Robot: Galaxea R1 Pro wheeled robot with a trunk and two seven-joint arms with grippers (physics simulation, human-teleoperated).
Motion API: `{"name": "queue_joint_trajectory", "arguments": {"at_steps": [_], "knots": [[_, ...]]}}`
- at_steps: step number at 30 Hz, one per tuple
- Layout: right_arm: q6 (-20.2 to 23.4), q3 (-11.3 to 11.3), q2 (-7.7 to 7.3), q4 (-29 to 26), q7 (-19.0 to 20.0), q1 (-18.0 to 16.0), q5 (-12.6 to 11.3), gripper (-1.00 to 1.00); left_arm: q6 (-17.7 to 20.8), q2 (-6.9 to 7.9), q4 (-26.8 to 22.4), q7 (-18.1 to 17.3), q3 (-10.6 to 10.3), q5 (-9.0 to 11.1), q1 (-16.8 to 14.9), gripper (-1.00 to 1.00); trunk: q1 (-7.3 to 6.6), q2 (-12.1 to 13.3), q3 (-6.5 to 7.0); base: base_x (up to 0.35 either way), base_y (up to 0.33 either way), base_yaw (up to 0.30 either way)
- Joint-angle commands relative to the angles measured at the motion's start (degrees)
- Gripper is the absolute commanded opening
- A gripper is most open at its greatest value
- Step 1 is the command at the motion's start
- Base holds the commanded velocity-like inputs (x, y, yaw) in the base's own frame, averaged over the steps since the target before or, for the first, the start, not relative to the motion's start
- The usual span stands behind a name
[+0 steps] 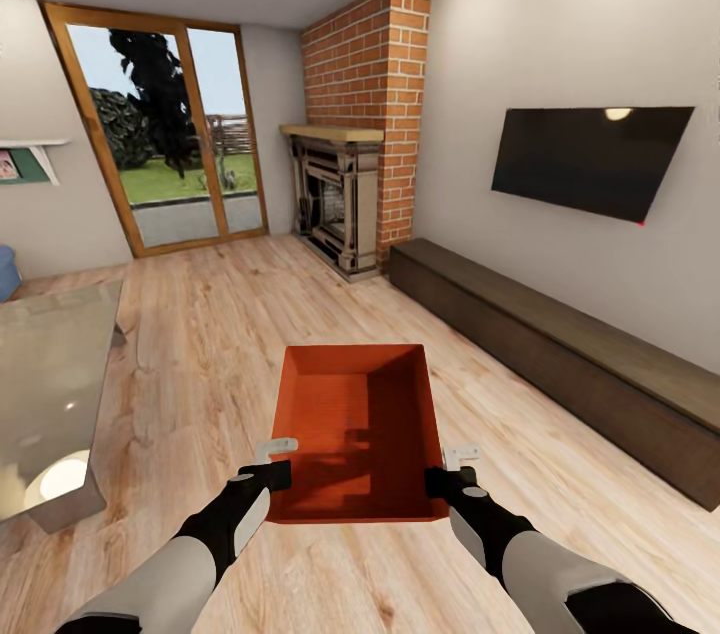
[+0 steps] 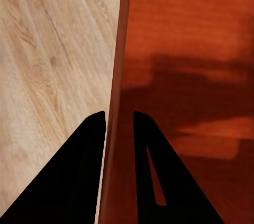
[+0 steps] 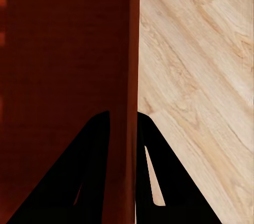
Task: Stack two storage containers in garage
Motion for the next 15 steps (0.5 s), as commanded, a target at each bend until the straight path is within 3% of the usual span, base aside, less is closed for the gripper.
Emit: {"name": "queue_joint_trajectory", "arguments": {"at_steps": [1,15], "knots": [[-0.23,0.04,-0.03,0.23,-0.34,-0.02,-0.93,-1.0,-0.22,0.15,-0.34,1.05,0.73,-0.99,-0.05,-1.0,0.01,-0.06,0.02,0.0,0.0,0.0],[-0.23,0.04,-0.03,0.24,-0.34,-0.02,-0.93,-1.0,-0.22,0.23,-0.36,1.11,0.79,-0.99,-0.05,-1.0,0.01,-0.06,1.29,0.0,0.0,0.0]]}}
